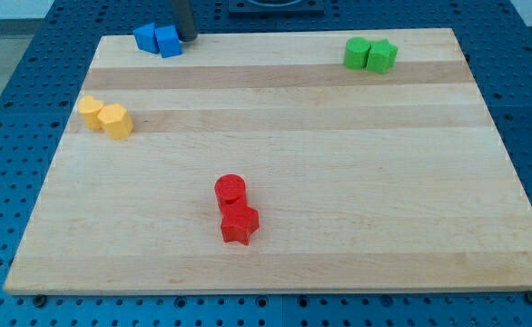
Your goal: Slide the green circle toward the blue cube
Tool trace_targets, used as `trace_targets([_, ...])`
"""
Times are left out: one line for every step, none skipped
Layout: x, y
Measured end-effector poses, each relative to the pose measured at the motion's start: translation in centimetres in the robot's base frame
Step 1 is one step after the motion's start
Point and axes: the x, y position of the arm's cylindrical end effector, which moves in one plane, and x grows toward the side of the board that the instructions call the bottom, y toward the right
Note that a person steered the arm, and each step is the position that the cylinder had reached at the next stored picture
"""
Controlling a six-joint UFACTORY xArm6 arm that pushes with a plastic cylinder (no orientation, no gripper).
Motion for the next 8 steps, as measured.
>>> trace_targets([0.0,-3.0])
trace_targets([0.6,0.0])
trace_targets([2.2,10.7])
trace_targets([2.4,22.7])
trace_targets([4.7,31.4])
trace_targets([7.2,31.4])
trace_targets([7.4,24.9])
trace_targets([6.5,14.1])
